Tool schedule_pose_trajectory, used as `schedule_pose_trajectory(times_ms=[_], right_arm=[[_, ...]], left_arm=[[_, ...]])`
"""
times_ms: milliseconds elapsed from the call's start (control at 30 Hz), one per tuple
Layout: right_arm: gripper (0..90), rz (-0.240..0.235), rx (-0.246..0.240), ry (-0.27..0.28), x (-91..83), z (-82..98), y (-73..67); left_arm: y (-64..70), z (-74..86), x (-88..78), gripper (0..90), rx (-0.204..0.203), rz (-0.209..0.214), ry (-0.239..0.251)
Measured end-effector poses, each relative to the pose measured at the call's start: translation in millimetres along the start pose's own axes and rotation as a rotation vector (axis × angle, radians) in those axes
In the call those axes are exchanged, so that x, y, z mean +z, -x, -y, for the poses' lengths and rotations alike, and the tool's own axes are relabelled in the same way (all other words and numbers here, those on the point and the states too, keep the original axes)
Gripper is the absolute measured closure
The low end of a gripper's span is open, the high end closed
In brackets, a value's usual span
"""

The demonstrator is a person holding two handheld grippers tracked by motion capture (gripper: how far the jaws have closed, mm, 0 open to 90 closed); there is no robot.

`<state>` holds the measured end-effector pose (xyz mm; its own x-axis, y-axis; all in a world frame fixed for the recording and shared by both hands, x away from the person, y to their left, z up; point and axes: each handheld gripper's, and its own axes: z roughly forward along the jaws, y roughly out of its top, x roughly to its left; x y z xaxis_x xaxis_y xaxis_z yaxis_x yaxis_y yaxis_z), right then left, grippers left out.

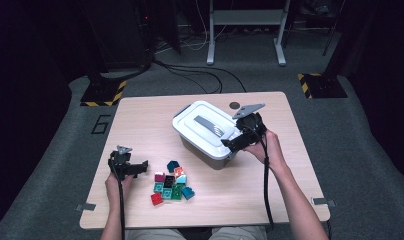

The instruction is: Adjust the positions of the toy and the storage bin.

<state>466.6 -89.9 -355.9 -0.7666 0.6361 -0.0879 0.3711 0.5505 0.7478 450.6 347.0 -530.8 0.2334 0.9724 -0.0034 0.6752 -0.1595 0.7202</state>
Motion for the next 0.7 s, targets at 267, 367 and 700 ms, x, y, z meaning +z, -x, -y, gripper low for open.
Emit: schedule_pose_trajectory(times_ms=[267, 367, 700], right_arm=[[0.0, -0.027, -0.023, -0.021, 22.8, -19.4, 0.7], [0.0, -0.028, -0.017, -0.026, 28.3, -23.9, 0.5], [13.0, -0.055, -0.011, -0.055, 58.2, -41.2, 2.3]], left_arm=[[0.1, 0.1, 0.3, 0.1, 0.0, -0.002, 0.003], [-0.1, -0.1, 0.1, 0.1, 0.001, 0.001, 0.0], [-0.2, -0.2, 0.2, 0.1, 0.001, 0.001, 0.0]])
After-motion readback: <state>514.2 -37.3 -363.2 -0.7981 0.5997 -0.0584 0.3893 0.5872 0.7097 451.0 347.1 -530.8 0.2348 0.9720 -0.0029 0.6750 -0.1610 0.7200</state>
